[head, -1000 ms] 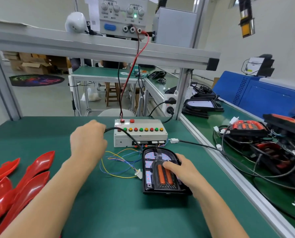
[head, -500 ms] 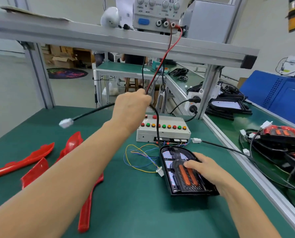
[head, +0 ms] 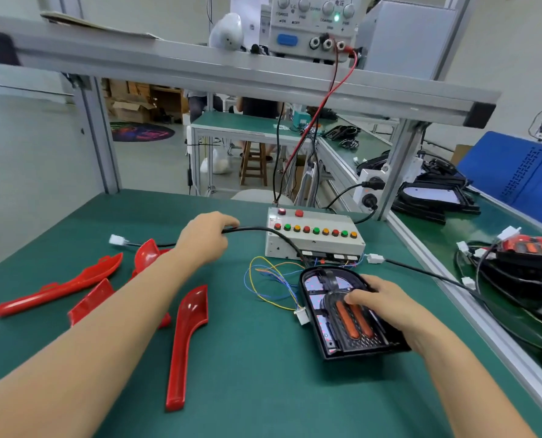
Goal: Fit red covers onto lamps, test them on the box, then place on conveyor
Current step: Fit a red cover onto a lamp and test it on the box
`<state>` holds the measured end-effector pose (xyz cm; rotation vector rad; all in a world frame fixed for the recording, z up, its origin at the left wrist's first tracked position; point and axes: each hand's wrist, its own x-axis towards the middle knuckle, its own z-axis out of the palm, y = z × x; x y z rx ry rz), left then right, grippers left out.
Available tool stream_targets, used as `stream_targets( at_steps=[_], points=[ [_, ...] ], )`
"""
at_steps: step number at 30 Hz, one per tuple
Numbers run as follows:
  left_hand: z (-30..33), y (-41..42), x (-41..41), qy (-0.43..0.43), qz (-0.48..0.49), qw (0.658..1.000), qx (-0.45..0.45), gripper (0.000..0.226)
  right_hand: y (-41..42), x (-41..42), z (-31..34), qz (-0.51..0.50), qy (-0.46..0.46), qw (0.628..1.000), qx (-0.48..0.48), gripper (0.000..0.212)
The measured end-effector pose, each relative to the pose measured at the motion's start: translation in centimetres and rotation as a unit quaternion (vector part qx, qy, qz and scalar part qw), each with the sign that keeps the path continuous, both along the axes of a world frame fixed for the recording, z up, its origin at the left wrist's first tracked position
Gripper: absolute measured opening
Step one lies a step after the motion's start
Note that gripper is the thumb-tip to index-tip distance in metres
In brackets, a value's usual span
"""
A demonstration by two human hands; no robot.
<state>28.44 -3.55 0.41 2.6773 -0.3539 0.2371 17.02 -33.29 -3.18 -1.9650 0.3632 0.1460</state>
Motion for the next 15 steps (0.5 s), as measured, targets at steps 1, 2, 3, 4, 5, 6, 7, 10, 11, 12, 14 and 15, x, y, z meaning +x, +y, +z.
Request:
stream_targets(
  at_steps=[1, 2, 3, 4, 5, 6, 7, 10, 11, 12, 14, 15],
  points=[
    [-0.1, 0.4, -0.3, -0.003, 0.014, 1.0, 0.0, 0.05, 0.1, 0.2, 0.1, 0.0, 0.002, 1.0, 0.002, 0.032],
    [-0.2, 0.9, -0.9, -0.014, 0.034, 0.999, -0.003, 0.047, 0.2, 0.2, 0.2, 0.0, 0.005, 1.0, 0.004, 0.034],
    [-0.3, 1.4, -1.5, -0.028, 0.059, 0.998, -0.004, 0.041, 0.2, 0.4, 0.2, -0.001, 0.01, 1.0, 0.008, 0.037],
    [-0.4, 1.9, -2.2, -0.035, 0.081, 0.996, 0.004, 0.034, 0.2, 0.5, 0.2, -0.004, 0.017, 1.0, 0.017, 0.039],
    [-0.5, 2.4, -3.0, -0.025, 0.097, 0.995, 0.021, 0.026, 0.2, 0.5, 0.2, -0.004, 0.022, 0.999, 0.027, 0.04],
    [-0.7, 3.0, -3.7, 0.001, 0.105, 0.994, 0.043, 0.019, 0.3, 0.5, 0.3, -0.002, 0.024, 0.999, 0.034, 0.041],
    [-0.9, 3.4, -4.4, 0.035, 0.105, 0.992, 0.064, 0.012, 0.4, 0.5, 0.2, -0.001, 0.021, 0.999, 0.029, 0.043],
    [-2.0, 3.8, -5.7, 0.111, 0.09, 0.986, 0.09, 0.008, 1.0, 0.4, 0.7, -0.001, -0.013, 0.997, -0.076, 0.064],
    [-2.4, 3.8, -5.9, 0.122, 0.087, 0.985, 0.088, 0.011, 1.4, 0.3, 0.9, -0.004, -0.029, 0.992, -0.122, 0.069],
    [-2.8, 3.8, -6.1, 0.129, 0.084, 0.984, 0.086, 0.014, 1.7, 0.2, 1.2, -0.004, -0.046, 0.986, -0.162, 0.07],
    [-3.4, 3.7, -6.3, 0.135, 0.086, 0.984, 0.08, 0.02, 2.3, 0.0, 1.5, 0.01, -0.072, 0.974, -0.215, 0.064],
    [-3.6, 3.7, -6.3, 0.136, 0.091, 0.984, 0.071, 0.022, 2.5, 0.0, 1.6, 0.021, -0.074, 0.969, -0.234, 0.063]
  ],
)
